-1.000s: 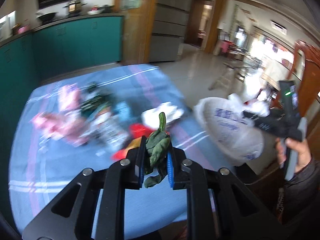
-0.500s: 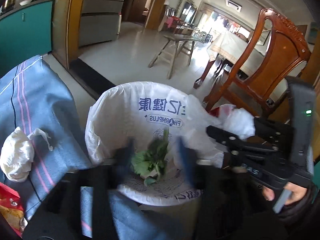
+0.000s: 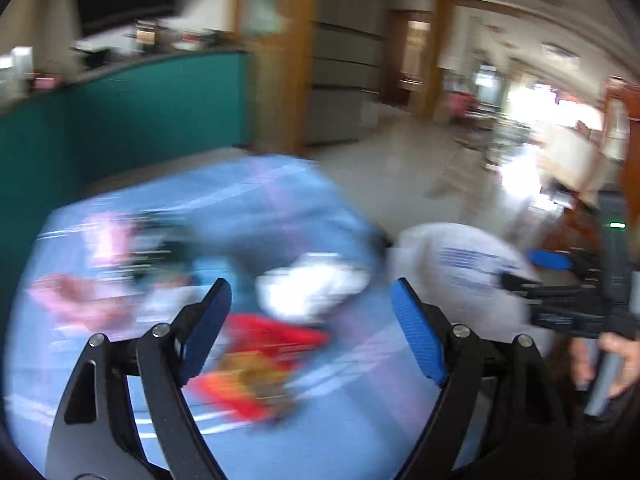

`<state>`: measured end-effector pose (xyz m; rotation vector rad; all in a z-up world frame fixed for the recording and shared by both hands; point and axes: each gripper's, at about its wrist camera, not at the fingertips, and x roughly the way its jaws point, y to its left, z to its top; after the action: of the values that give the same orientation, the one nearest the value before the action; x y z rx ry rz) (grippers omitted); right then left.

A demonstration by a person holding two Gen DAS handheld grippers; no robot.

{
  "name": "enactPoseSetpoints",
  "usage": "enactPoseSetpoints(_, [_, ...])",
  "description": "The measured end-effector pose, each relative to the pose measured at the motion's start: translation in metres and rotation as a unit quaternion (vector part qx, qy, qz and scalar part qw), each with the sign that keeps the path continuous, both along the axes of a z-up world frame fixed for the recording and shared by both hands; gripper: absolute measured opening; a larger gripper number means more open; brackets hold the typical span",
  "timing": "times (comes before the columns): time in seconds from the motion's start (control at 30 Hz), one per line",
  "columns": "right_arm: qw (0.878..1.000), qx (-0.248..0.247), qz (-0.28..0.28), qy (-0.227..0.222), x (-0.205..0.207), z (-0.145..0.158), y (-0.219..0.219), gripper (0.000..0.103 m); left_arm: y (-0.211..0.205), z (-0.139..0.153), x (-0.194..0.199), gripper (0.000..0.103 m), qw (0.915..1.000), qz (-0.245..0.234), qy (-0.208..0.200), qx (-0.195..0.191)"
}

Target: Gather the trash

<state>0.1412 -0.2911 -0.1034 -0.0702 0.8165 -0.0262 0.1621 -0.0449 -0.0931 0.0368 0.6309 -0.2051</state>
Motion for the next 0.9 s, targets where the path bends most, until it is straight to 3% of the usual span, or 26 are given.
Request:
enactPoseSetpoints(0.1, [0.999, 0.018, 0.041, 0.001, 0.009, -0.001, 0.029, 0.077, 0.062, 0.004, 0.001, 0.082, 0.9951, 0.098, 0.008, 0.001])
enactPoseSetpoints(0.2, [0.996, 0.02, 0.082, 0.009, 0.022, -0.005, 0.066, 0.077, 0.119, 0.003, 0.012, 0.082, 0.9819, 0.185, 0.026, -0.03])
enactPoseSetpoints(0.33, [0.992, 0.028, 0.123, 0.002, 0.037, 0.002, 0.108, 0.077, 0.172, -0.013, 0.043, 0.082, 0.9628, 0.227, 0.098, -0.108])
enactPoseSetpoints(0.43, [0.989, 0.041, 0.142, -0.012, 0.04, 0.015, 0.13, 0.077, 0.19, -0.026, 0.055, 0.081, 0.9508, 0.241, 0.122, -0.152])
enactPoseSetpoints(0.47, [0.988, 0.042, 0.148, -0.014, 0.039, 0.016, 0.134, 0.077, 0.195, -0.031, 0.056, 0.078, 0.9489, 0.241, 0.127, -0.16])
enactPoseSetpoints(0.53, [0.987, 0.037, 0.156, -0.012, 0.038, 0.013, 0.141, 0.078, 0.198, -0.044, 0.06, 0.046, 0.9452, 0.229, 0.144, -0.183])
enactPoseSetpoints(0.6, [0.987, 0.031, 0.157, -0.005, 0.039, 0.008, 0.142, 0.078, 0.203, -0.052, 0.058, 0.031, 0.9396, 0.223, 0.157, -0.206])
enactPoseSetpoints(0.7, [0.989, 0.033, 0.147, 0.016, 0.041, -0.003, 0.134, 0.078, 0.203, -0.054, 0.049, 0.024, 0.9411, 0.221, 0.147, -0.209])
enactPoseSetpoints(0.9, [0.989, 0.07, 0.124, 0.046, 0.053, -0.019, 0.123, 0.078, 0.2, -0.029, 0.004, 0.019, 0.9682, 0.183, 0.098, -0.14])
